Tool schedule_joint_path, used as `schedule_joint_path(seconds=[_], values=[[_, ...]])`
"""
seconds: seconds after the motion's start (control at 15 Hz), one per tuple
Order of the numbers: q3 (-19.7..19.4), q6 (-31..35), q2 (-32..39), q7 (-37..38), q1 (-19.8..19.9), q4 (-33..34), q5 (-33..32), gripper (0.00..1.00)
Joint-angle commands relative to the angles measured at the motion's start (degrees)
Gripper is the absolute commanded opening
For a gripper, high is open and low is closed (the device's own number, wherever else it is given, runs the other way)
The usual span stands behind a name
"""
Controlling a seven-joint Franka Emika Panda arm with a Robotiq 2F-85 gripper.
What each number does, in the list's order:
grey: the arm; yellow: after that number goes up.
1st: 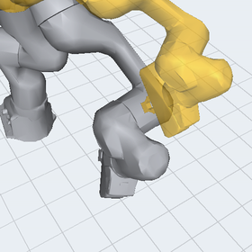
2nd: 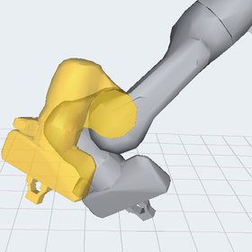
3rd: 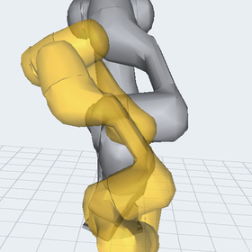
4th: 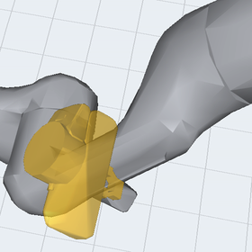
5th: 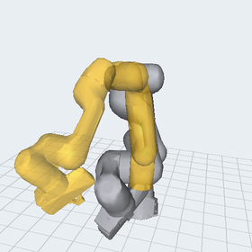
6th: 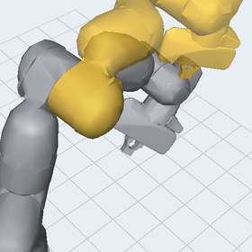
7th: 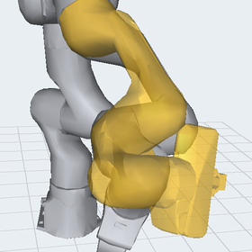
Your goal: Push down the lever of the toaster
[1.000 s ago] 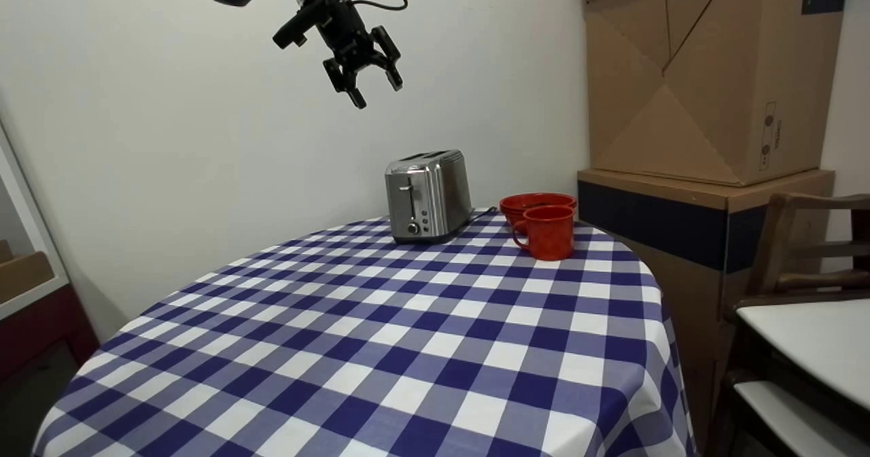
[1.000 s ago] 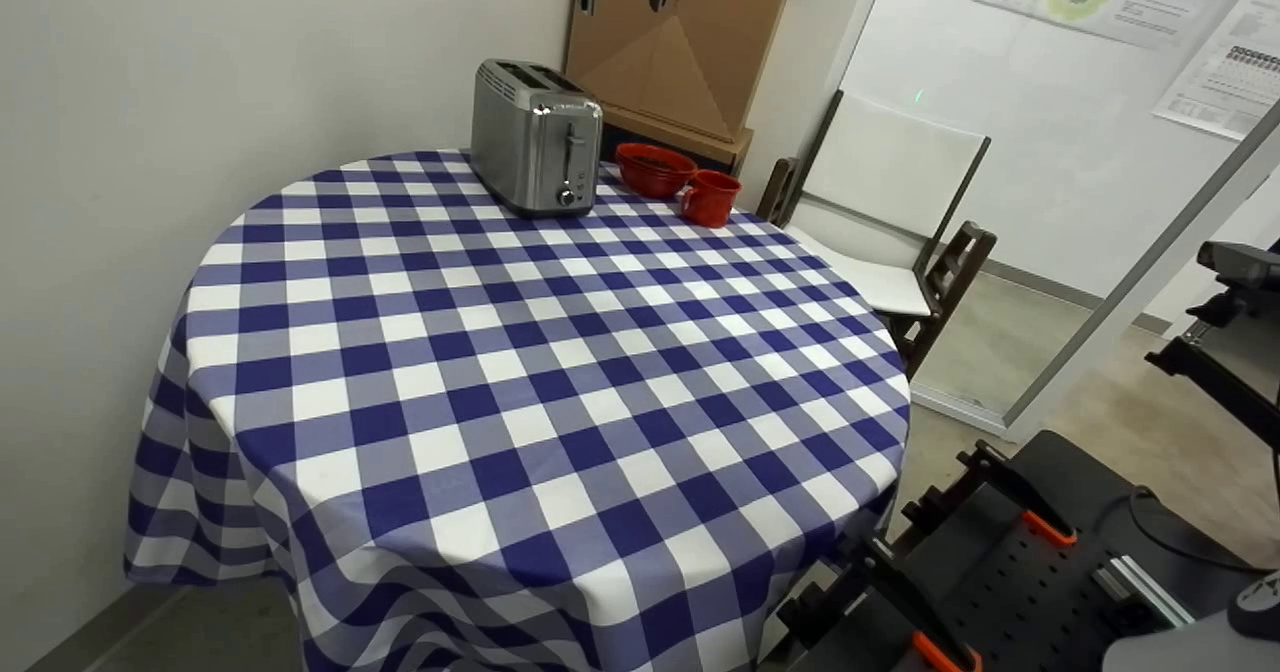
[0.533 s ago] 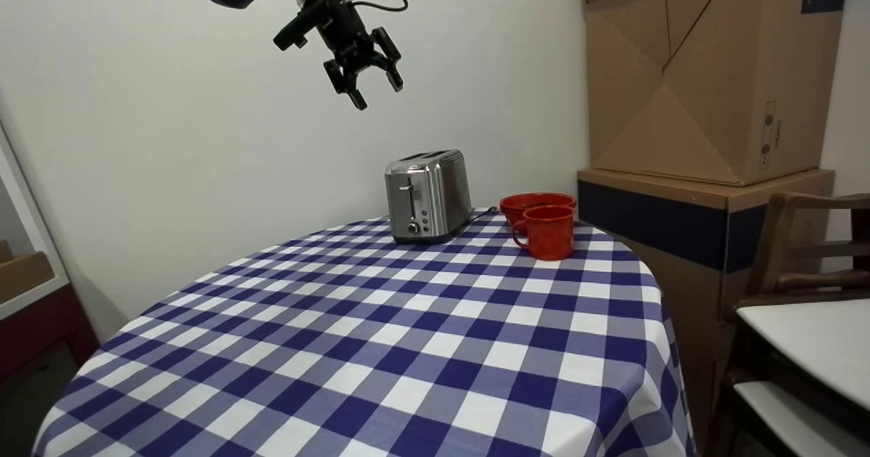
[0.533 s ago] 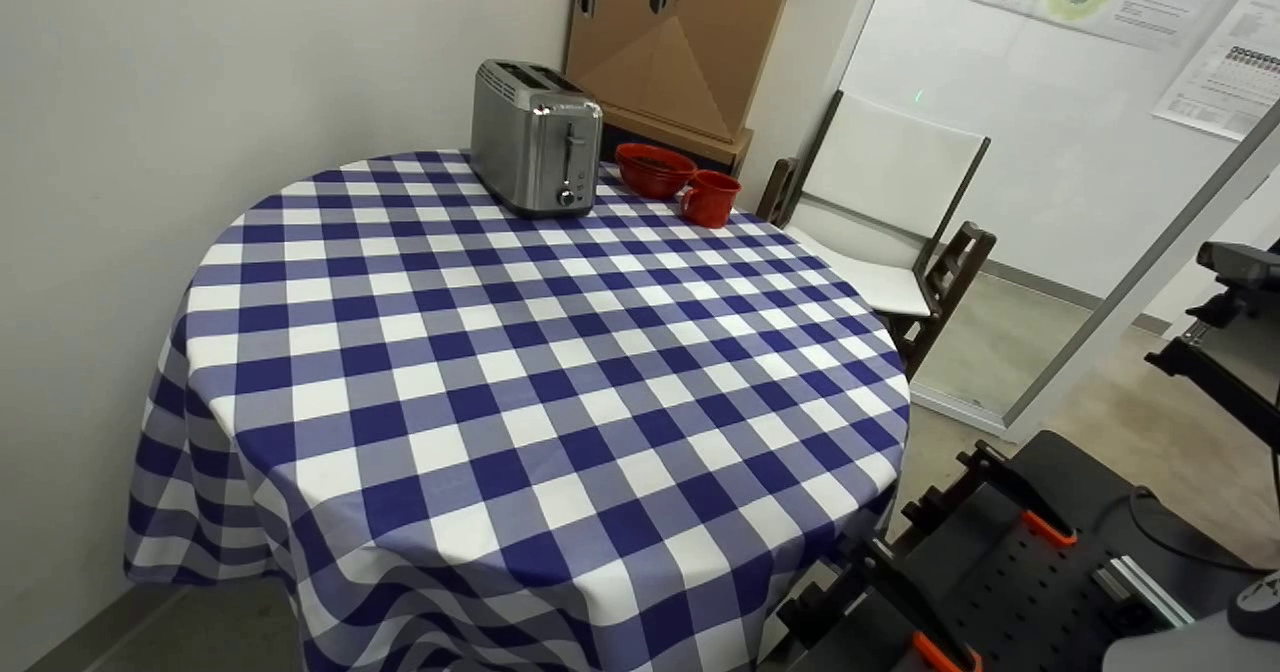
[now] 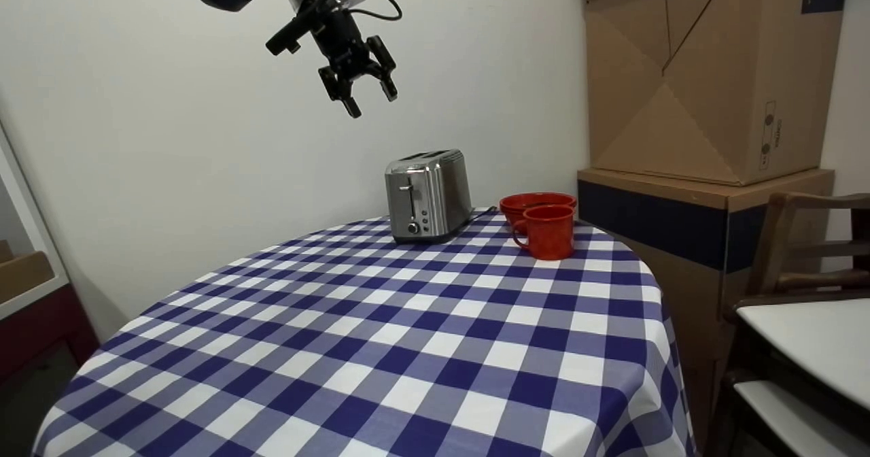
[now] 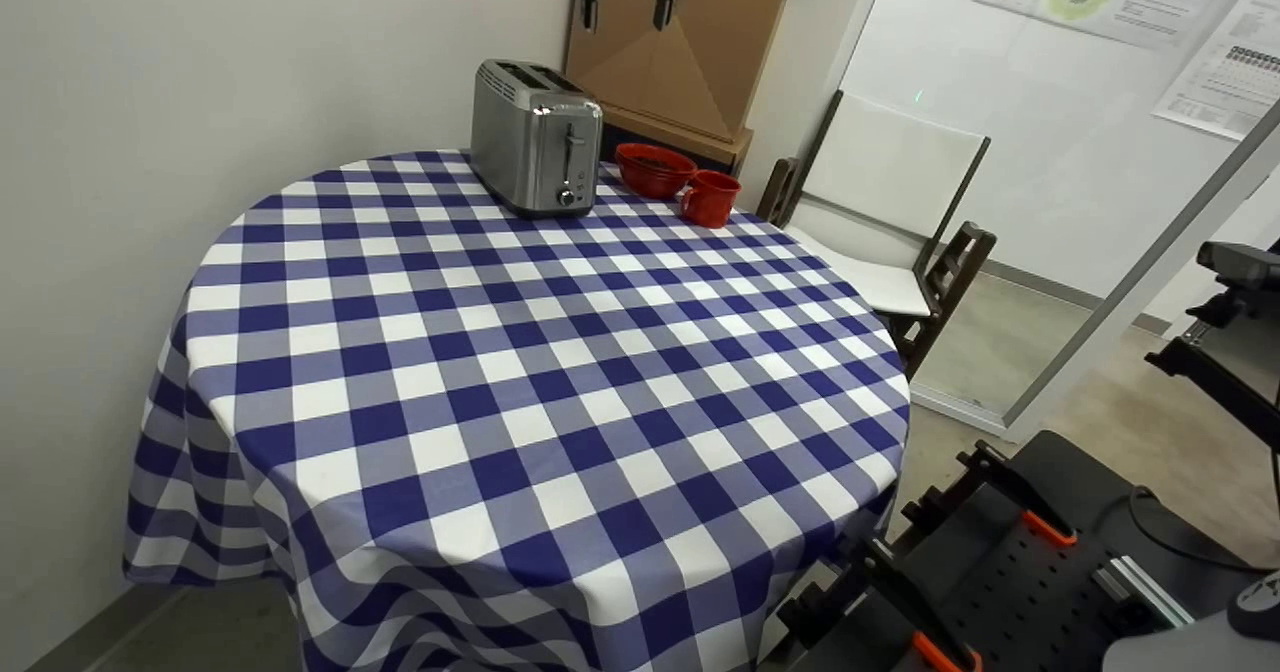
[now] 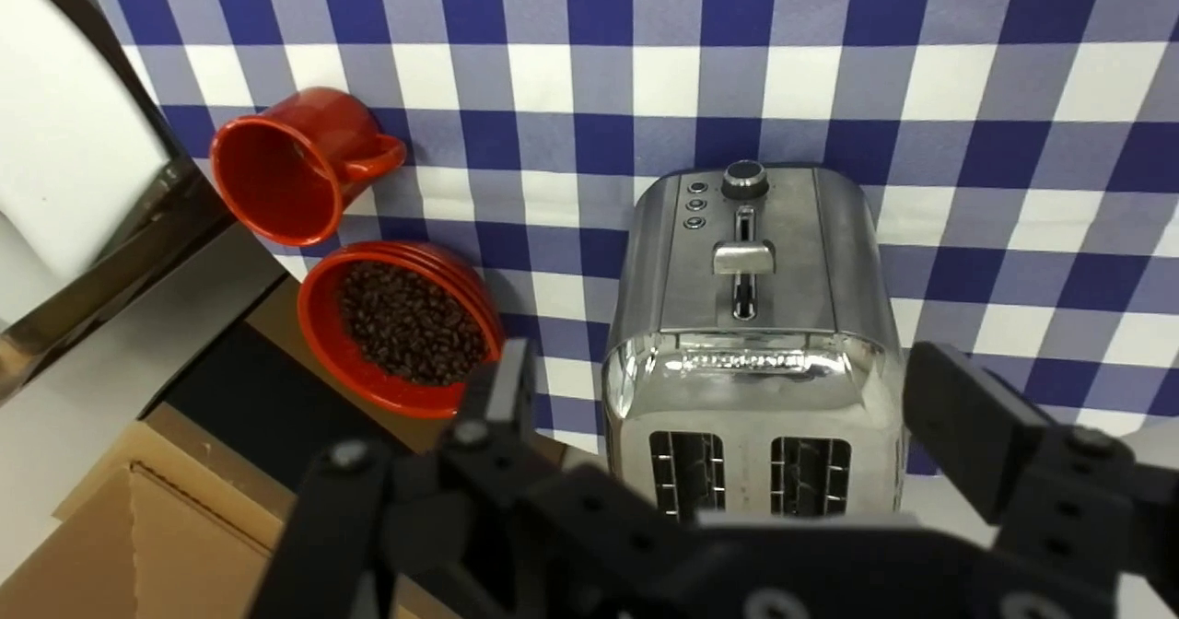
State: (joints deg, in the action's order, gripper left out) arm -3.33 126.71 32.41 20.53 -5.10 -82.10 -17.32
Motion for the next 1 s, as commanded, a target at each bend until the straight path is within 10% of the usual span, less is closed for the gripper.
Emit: schedule_joint_path(seconds=[0.0,0.27,0.33,0.93], values=[[1.10,1.02,-2.34,-4.50,1.49,-2.87,5.42,1.00],[1.51,0.23,-0.42,-9.56,3.00,-0.83,9.26,1.00],[1.11,-0.03,0.80,-10.01,3.04,0.38,9.13,0.75],[0.35,-0.51,10.28,-11.32,3.78,10.02,8.98,0.13]])
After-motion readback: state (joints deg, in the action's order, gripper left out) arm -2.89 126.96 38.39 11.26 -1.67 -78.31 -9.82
